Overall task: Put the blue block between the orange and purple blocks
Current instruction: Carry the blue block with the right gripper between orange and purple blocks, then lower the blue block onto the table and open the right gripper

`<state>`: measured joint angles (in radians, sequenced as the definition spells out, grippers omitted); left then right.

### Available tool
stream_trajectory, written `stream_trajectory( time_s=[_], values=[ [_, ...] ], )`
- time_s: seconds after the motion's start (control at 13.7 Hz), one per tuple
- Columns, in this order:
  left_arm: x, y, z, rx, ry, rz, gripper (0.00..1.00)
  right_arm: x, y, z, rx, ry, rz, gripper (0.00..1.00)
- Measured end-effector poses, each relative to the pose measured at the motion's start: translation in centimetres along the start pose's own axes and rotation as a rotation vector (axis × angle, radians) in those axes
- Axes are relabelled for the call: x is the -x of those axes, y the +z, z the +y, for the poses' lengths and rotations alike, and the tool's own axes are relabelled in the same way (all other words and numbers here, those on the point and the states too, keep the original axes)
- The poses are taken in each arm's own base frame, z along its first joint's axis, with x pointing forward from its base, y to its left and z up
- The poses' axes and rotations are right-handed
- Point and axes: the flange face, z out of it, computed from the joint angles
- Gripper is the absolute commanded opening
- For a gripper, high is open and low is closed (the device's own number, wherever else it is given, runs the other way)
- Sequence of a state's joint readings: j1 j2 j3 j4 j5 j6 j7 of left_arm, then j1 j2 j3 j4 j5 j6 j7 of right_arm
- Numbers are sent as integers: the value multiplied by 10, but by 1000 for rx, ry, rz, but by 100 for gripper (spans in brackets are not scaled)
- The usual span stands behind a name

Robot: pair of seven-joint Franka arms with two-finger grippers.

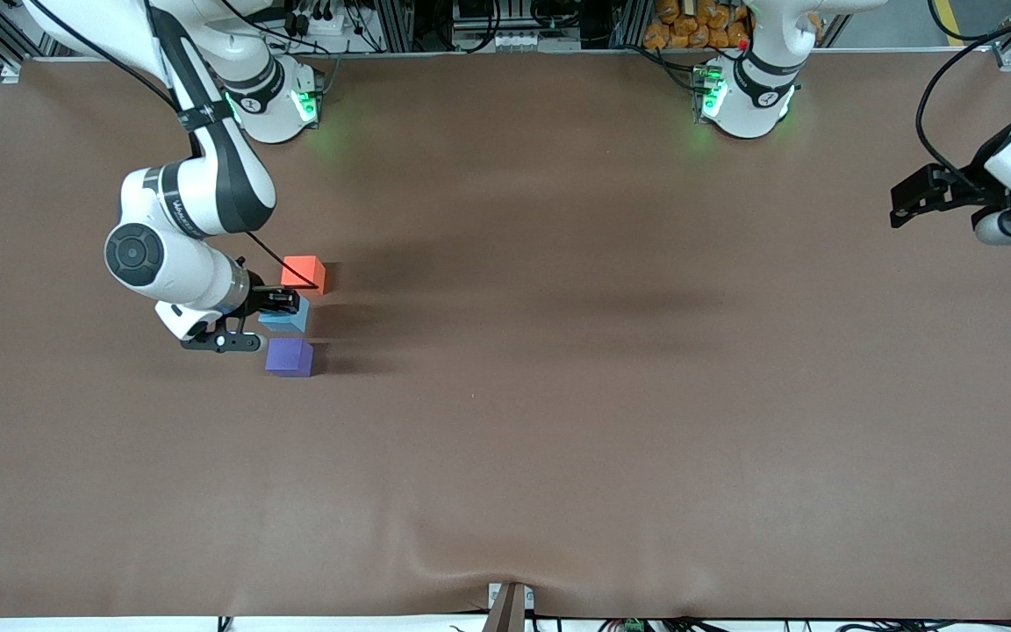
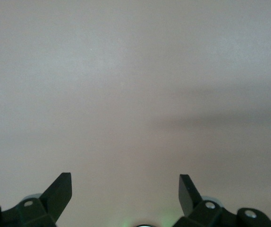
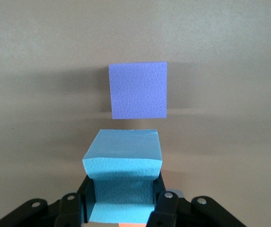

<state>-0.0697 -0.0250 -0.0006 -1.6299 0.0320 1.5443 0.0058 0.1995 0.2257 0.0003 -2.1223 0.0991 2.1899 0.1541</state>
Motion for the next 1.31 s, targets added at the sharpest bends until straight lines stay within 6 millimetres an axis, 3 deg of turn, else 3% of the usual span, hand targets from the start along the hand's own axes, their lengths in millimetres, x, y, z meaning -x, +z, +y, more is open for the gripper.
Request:
stream_trajectory(
  time_s=[0.36,0.8,1.09,1.31],
  values=[
    [-3,-5,5,-1,7,11,100,5,20,17,-3,-26,27,0],
    [-3,-2,56,-7,18,4,100,14,41,13,-1,-37,34,0],
    [-5,-1,30,-4,44,-2,100,16,56,14,1,-36,37,0],
    [-5,-4,31,-4,44,4,100,18,74,11,4,-42,45,0]
  ],
)
